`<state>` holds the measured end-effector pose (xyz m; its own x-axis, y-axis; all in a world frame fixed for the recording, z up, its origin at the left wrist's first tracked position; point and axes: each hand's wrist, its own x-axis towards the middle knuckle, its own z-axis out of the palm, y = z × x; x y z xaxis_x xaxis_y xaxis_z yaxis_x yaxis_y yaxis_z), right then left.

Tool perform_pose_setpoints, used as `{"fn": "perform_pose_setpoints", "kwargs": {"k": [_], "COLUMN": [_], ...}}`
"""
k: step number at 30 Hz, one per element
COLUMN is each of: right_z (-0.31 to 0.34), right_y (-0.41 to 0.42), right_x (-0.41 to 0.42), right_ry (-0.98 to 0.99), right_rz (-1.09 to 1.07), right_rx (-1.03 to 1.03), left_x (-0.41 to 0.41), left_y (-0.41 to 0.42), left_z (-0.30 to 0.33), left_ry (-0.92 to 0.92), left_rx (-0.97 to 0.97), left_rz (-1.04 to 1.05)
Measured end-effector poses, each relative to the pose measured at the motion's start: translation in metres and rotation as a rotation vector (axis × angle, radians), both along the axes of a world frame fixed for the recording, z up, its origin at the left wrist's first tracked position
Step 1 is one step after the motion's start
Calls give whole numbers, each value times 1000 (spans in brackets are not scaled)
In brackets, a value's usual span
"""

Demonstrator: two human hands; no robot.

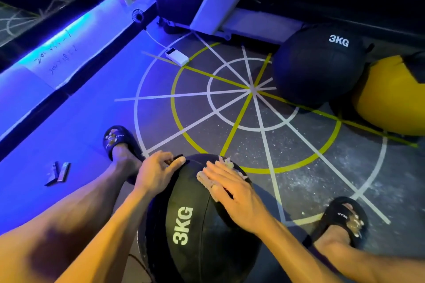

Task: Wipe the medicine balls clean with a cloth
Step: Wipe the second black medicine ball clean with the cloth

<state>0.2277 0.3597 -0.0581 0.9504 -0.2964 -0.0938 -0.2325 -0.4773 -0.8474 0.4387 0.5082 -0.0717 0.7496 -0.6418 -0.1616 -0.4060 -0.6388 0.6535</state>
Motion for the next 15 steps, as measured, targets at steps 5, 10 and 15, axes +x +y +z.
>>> {"fn": "perform_pose_setpoints", "kwargs": {"k": [5, 10, 15], "right_z": [-17, -31, -33], "right_y": [-12, -40, -46], "right_x": [-31, -61, -47], "right_ry": [-73, 4, -87], "right_rz": [-220, -524, -597], "right_rx": [27, 288, 517], "left_x": [-34, -90, -101], "left_y": [-9, -23, -18], "left_z": [13, 50, 49], "left_ry": [-147, -197, -151], "left_rx": [-157, -298, -320], "left_rz": [-33, -233, -346]}}
